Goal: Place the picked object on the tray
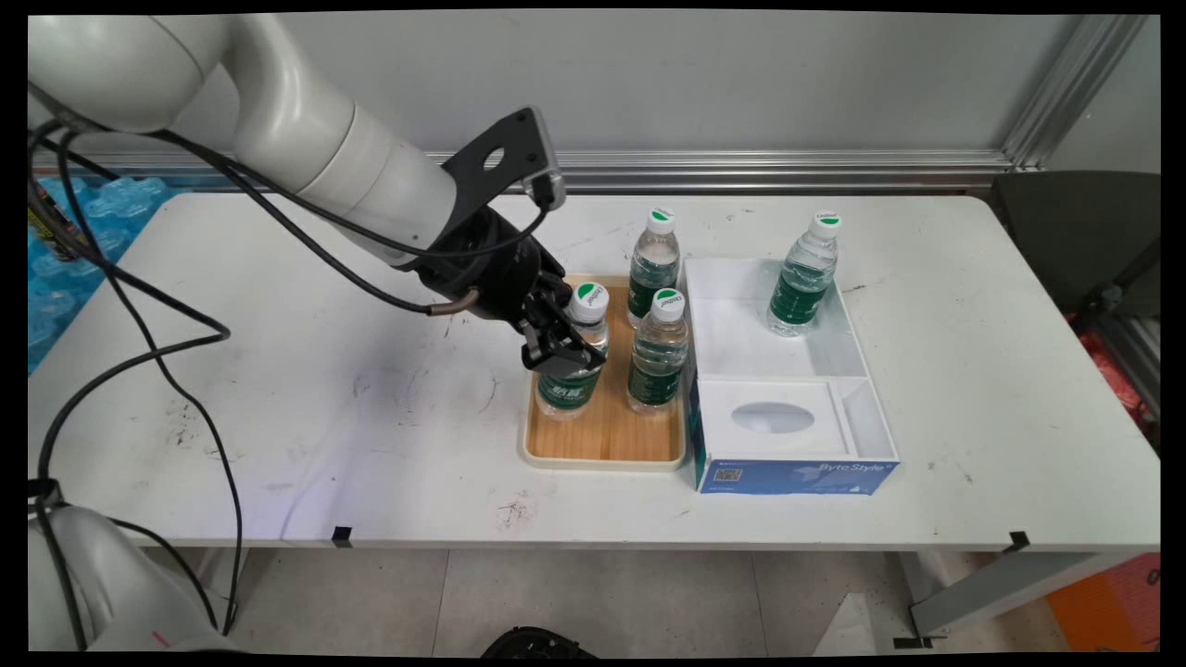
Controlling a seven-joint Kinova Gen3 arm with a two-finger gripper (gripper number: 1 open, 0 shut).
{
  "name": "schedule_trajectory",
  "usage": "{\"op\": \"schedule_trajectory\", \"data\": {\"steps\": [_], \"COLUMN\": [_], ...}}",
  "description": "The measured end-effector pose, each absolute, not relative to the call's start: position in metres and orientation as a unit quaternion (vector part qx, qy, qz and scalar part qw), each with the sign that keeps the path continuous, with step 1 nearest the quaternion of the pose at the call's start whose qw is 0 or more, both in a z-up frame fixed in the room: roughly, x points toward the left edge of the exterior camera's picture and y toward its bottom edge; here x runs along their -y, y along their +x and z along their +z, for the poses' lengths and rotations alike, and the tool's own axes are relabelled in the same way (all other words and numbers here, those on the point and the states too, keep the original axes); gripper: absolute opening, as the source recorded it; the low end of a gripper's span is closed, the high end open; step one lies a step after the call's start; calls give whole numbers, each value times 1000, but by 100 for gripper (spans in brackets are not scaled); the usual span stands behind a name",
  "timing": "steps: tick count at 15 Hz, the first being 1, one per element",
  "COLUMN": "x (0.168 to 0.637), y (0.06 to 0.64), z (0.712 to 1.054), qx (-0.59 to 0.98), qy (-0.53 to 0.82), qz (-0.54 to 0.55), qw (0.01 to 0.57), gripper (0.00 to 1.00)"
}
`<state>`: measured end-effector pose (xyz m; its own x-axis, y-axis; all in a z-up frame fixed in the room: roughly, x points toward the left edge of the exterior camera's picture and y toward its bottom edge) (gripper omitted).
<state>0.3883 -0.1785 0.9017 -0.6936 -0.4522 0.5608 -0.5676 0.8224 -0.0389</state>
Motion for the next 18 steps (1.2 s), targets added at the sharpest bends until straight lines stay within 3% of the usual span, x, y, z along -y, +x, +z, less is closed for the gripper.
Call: {"op": "schedule_trajectory", "data": {"steps": [18], "x": [206], "y": [407], "z": [852], "qx": [899], "qy": [295], "qz": [111], "qw": [303], "gripper": [0]}}
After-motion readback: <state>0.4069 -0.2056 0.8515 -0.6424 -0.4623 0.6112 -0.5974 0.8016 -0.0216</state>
